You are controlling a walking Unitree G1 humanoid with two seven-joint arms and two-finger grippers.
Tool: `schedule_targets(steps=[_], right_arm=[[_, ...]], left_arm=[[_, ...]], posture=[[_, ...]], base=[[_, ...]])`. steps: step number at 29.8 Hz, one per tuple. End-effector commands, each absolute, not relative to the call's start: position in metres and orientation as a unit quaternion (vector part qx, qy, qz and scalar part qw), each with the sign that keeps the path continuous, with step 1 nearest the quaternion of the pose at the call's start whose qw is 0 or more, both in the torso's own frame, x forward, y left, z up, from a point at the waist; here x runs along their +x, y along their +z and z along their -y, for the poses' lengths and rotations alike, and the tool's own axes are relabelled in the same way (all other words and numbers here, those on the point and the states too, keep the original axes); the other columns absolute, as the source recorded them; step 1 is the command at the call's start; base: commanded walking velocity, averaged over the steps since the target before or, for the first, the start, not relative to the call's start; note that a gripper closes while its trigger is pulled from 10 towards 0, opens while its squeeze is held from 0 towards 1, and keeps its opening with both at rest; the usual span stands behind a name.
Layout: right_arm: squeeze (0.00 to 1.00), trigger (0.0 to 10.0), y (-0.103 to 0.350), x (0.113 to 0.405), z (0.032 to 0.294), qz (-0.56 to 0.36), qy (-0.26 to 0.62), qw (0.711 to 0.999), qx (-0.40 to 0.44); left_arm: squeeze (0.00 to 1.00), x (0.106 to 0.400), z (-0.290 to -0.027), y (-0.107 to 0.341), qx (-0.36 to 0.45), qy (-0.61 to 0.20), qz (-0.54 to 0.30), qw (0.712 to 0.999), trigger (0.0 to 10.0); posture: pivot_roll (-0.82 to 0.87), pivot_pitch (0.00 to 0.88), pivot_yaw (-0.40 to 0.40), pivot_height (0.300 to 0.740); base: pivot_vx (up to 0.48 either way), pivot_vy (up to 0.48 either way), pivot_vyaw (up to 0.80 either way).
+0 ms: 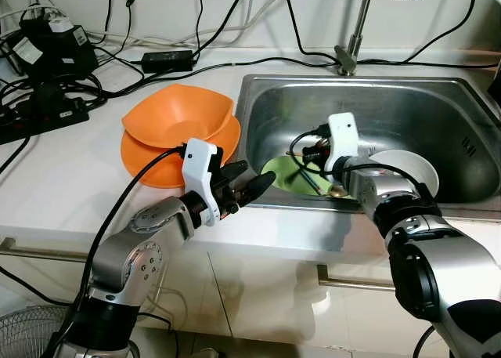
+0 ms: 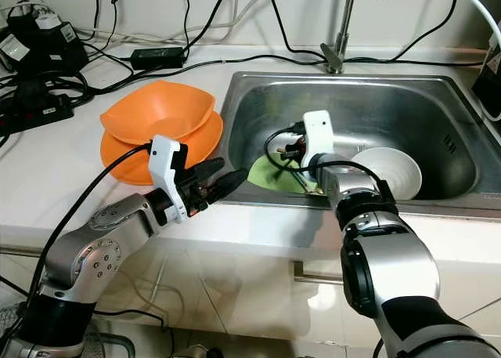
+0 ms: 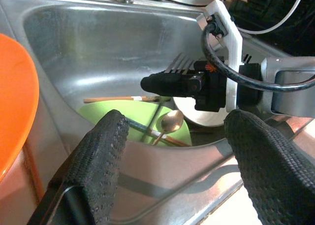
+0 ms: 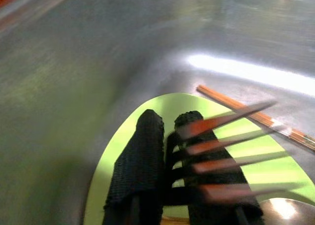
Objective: Kitchen organization
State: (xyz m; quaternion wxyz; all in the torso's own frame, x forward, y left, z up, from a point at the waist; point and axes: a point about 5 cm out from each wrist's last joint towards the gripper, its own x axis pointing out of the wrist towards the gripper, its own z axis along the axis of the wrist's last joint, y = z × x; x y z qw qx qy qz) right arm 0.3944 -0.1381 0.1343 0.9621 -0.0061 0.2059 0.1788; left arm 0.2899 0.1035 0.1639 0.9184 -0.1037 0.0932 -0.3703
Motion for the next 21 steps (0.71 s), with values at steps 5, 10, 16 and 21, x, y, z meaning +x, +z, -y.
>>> schedule_targets(steps=[5, 10, 16, 21], right_arm=[[1.00, 10.0, 0.136, 0.395, 0.133, -0.206, 0.196, 0.959, -0.015], [1.00, 10.0, 0.144, 0.399, 0.135, -0.181, 0.181, 0.966, -0.023], [1.00, 10.0, 0.184, 0.413, 0.155, -0.075, 0.097, 0.992, -0.009], [1.00, 10.0, 0.205, 0.417, 0.161, -0.029, 0.091, 0.995, 0.011]], left_arm=[[0.00, 0.290, -0.106, 0.167, -0.099, -0.363, -0.087, 0.923, 10.0], [0.00, 0.291, -0.107, 0.168, -0.092, -0.361, -0.085, 0.924, 10.0], [0.00, 0.292, -0.107, 0.173, -0.062, -0.353, -0.070, 0.931, 10.0], [0.00, 0.293, -0.105, 0.171, -0.061, -0.356, -0.072, 0.930, 10.0]], posture=[[0.06, 0.045, 0.072, 0.740], [0.06, 0.046, 0.072, 0.740], [0.05, 0.045, 0.074, 0.740], [0.04, 0.042, 0.079, 0.740]], base=[[0.000, 0.000, 0.00], [0.000, 0.000, 0.00], [0.000, 0.000, 0.00], [0.000, 0.000, 0.00]])
